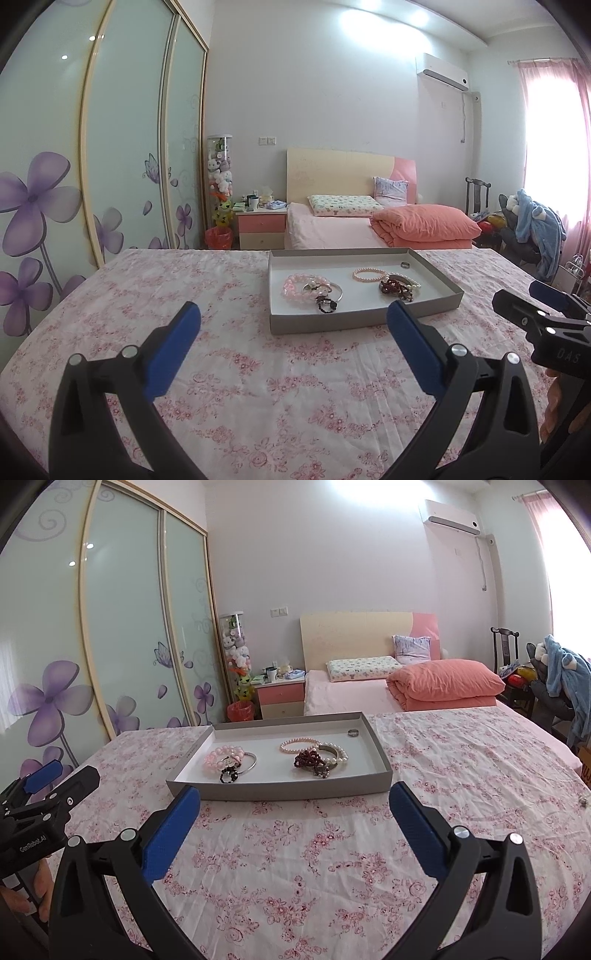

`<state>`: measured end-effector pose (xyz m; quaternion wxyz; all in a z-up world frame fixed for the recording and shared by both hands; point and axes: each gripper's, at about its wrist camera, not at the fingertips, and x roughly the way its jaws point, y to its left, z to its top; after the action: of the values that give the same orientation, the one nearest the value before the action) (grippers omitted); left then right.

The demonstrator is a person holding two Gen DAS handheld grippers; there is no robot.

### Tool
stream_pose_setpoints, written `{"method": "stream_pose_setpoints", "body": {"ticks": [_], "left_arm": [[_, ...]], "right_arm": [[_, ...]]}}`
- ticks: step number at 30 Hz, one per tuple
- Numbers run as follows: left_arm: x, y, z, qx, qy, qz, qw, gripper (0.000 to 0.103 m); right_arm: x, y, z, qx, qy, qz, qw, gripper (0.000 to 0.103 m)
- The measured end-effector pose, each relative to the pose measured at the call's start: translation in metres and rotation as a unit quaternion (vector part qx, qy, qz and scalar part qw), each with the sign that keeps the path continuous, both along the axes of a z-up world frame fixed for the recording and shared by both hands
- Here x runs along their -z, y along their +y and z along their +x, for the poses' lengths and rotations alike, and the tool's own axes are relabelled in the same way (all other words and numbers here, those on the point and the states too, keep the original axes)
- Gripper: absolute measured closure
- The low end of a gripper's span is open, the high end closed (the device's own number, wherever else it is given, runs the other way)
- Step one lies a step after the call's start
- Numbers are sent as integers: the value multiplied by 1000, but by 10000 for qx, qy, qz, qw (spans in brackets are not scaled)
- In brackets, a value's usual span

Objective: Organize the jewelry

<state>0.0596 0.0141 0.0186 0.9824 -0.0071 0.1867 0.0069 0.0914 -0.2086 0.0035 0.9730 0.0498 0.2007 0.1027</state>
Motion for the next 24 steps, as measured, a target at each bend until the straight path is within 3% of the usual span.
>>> {"method": "stream_pose_setpoints", "body": {"ticks": [24], "left_arm": [[0,-2,4,17,32,-23,10000,4]], "right_arm": [[-1,1,0,-3,1,0,10000,2]]}}
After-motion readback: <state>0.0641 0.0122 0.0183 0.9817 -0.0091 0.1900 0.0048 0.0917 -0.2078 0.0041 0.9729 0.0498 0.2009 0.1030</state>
